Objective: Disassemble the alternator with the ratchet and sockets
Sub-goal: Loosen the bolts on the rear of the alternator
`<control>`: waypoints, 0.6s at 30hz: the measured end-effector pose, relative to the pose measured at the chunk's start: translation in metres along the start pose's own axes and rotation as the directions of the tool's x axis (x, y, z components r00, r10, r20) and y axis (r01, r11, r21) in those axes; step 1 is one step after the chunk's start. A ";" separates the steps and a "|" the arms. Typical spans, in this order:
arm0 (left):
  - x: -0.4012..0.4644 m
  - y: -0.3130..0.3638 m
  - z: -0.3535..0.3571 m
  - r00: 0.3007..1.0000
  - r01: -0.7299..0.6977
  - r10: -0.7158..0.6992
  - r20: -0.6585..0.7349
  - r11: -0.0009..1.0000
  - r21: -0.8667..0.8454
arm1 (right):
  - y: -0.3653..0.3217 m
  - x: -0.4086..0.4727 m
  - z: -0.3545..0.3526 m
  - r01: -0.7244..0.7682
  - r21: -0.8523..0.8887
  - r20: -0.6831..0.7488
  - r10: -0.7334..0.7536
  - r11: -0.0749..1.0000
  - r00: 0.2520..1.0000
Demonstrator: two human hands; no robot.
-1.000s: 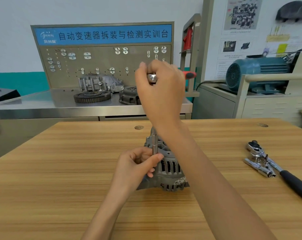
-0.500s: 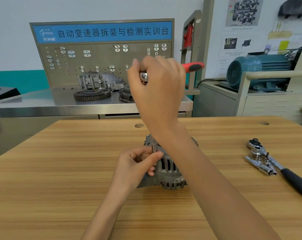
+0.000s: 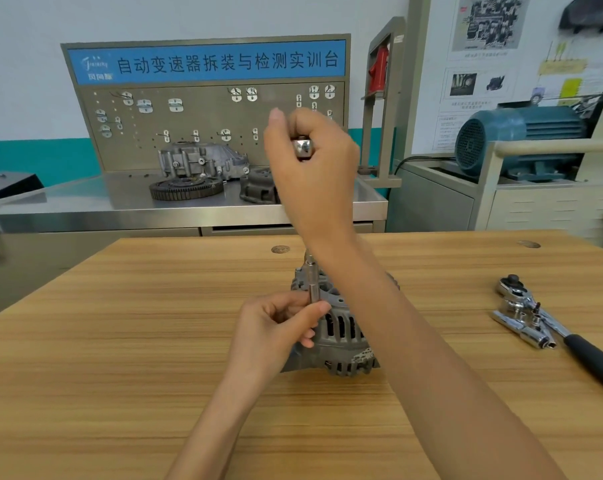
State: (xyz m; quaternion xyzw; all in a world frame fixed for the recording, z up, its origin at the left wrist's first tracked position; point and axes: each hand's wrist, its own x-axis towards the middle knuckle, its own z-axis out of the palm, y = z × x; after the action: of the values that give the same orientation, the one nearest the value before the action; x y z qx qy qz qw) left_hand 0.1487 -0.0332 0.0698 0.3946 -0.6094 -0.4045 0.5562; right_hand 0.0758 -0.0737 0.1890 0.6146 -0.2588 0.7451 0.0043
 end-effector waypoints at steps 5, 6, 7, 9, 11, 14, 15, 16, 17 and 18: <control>0.001 -0.001 0.000 1.000 0.003 -0.003 0.000 1.000 0.017 | -0.002 -0.002 0.004 0.091 -0.360 -0.078 -0.127 0.928 0.989; 0.001 -0.001 0.000 1.000 -0.002 0.002 0.005 1.000 0.020 | -0.002 0.002 0.002 0.036 -0.221 -0.019 -0.041 0.975 0.999; 0.001 -0.001 -0.001 1.000 -0.016 0.016 0.014 1.000 0.017 | -0.003 0.005 -0.001 -0.053 -0.050 0.062 0.056 0.997 0.997; -0.001 -0.001 -0.001 0.998 -0.047 0.046 0.034 0.999 0.027 | -0.005 0.012 -0.008 -0.271 0.276 0.261 0.200 0.922 0.944; -0.003 -0.001 -0.001 0.997 -0.069 0.067 0.044 0.997 0.029 | -0.004 0.015 -0.012 -0.417 0.468 0.399 0.235 0.779 0.886; -0.002 0.000 0.000 0.996 -0.073 0.071 0.047 0.997 0.027 | -0.002 0.013 -0.010 -0.343 0.416 0.290 0.235 0.842 0.928; -0.001 -0.002 0.001 0.996 -0.079 0.078 0.038 0.996 0.036 | -0.002 0.009 -0.008 -0.251 0.316 0.191 0.197 0.915 0.961; -0.001 -0.001 0.002 0.997 -0.072 0.071 0.022 0.997 0.032 | -0.001 0.006 -0.007 -0.129 0.156 0.079 0.118 0.979 0.990; 0.000 -0.003 0.002 0.998 -0.067 0.067 0.010 0.998 0.020 | -0.001 0.002 -0.005 -0.005 -0.068 -0.029 0.003 0.998 1.000; -0.001 -0.002 0.003 0.999 -0.052 0.052 0.005 0.999 0.000 | -0.001 -0.002 -0.004 0.081 -0.293 -0.104 -0.116 0.953 0.988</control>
State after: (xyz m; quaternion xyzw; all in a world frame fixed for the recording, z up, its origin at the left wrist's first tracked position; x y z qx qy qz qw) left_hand 0.1459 -0.0332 0.0679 0.3777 -0.6206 -0.3909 0.5651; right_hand 0.0731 -0.0709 0.1871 0.5736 -0.3327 0.7340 0.1467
